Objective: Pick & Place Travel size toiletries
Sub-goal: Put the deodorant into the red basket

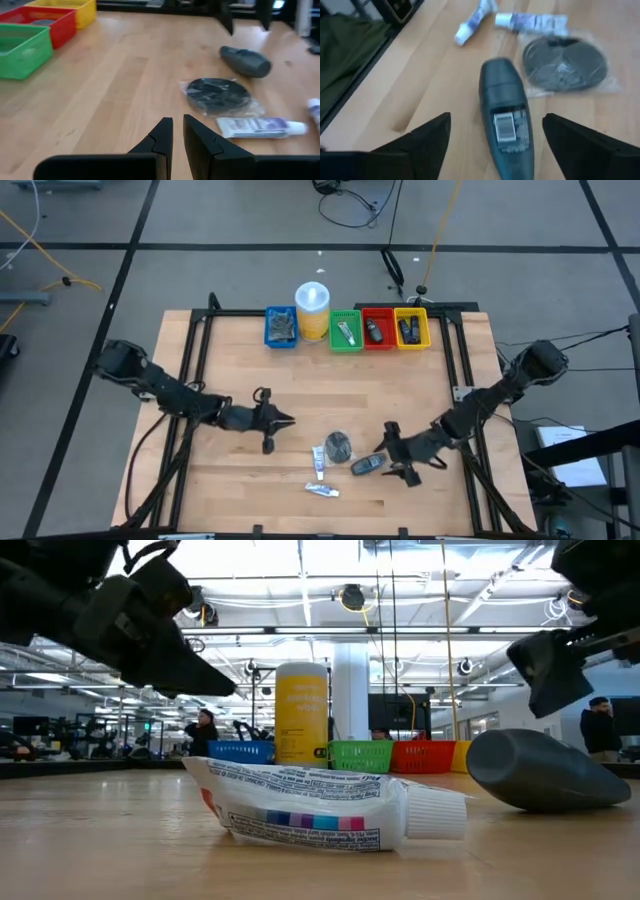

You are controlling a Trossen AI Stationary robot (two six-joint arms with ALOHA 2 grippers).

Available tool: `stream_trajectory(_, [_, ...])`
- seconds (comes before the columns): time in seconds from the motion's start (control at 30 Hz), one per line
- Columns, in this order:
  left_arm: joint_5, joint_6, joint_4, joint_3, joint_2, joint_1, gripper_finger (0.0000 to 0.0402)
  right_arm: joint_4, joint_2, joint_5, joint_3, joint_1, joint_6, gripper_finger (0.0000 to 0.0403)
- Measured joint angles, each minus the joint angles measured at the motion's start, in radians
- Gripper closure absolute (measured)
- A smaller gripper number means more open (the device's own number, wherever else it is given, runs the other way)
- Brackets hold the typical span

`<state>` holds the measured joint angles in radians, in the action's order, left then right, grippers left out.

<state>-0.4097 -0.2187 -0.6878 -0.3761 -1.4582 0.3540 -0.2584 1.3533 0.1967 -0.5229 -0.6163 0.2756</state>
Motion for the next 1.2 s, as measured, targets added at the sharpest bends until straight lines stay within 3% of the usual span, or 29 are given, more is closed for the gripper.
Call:
stream_trajectory(0.1, [-0.063,-0.012,-0.039,-0.002,-0.059,0.019,0.0355,-0.058,0.039,0.068,0.021,-0.035,0.0,0.0075])
stream_trajectory(0.4, [-0.065,-0.028,-0.15,-0.009,-0.18,-0.018,0.0355,-0.278,0.246,0.117,0.033,-0.018,-0.057,0.0075])
stream_trajectory(0.67, [-0.062,-0.047,-0.154,-0.009,-0.193,-0.039,0.0355,-0.433,0.365,0.114,0.032,0.031,-0.052,0.0117])
stream_trajectory(0.83, [-0.062,-0.05,-0.155,-0.009,-0.193,-0.039,0.0355,-0.471,0.41,0.116,0.024,0.055,-0.017,0.0169])
stream_trajectory(0.93, [-0.062,-0.053,-0.154,-0.009,-0.193,-0.039,0.0355,-0.462,0.404,0.131,0.014,0.082,0.015,0.0203])
stream_trajectory(1.0, [-0.062,-0.053,-0.155,-0.009,-0.193,-0.039,0.0355,-0.457,0.371,0.192,0.008,0.097,0.018,0.0203])
stream_trajectory(1.2, [-0.062,-0.057,-0.15,-0.009,-0.193,-0.039,0.0355,-0.224,0.116,0.41,-0.035,0.214,0.032,0.0203])
